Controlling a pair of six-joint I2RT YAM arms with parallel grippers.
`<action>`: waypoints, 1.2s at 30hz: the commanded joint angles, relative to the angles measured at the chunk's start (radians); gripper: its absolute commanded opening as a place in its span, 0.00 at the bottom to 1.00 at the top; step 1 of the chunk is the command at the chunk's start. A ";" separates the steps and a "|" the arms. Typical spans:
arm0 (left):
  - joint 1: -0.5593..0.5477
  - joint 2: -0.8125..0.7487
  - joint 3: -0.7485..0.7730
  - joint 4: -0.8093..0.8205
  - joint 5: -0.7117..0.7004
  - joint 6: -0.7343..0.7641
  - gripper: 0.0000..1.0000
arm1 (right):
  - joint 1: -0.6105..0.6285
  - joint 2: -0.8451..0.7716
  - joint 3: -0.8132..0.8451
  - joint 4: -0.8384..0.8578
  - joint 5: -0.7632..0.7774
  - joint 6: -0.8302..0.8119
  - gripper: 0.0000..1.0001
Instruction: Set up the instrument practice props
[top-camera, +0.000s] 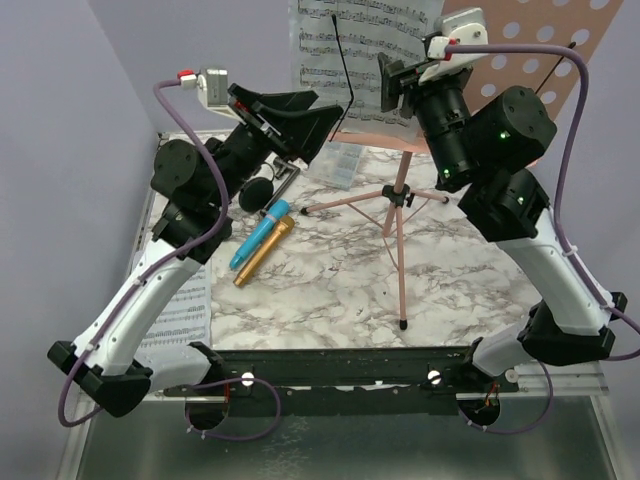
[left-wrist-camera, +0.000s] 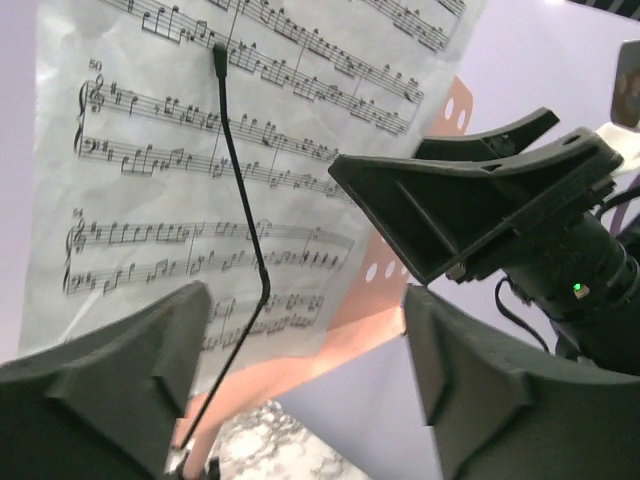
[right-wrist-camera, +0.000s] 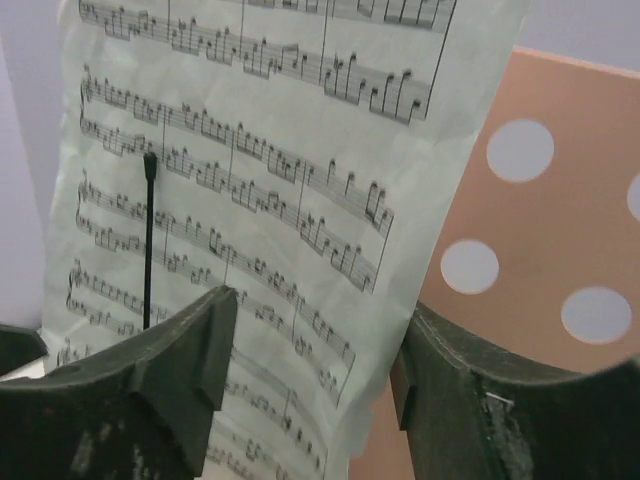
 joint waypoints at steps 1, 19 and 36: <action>-0.005 -0.138 -0.048 -0.173 -0.022 0.034 0.99 | -0.005 -0.086 0.025 -0.228 0.006 0.163 0.72; -0.004 -0.574 -0.605 -0.846 -0.683 -0.160 0.99 | -0.005 -0.379 -0.731 -0.191 -1.094 0.692 0.96; 0.244 -0.550 -0.663 -0.933 -0.874 -0.152 0.99 | 0.011 -0.245 -0.992 0.071 -1.112 0.985 1.00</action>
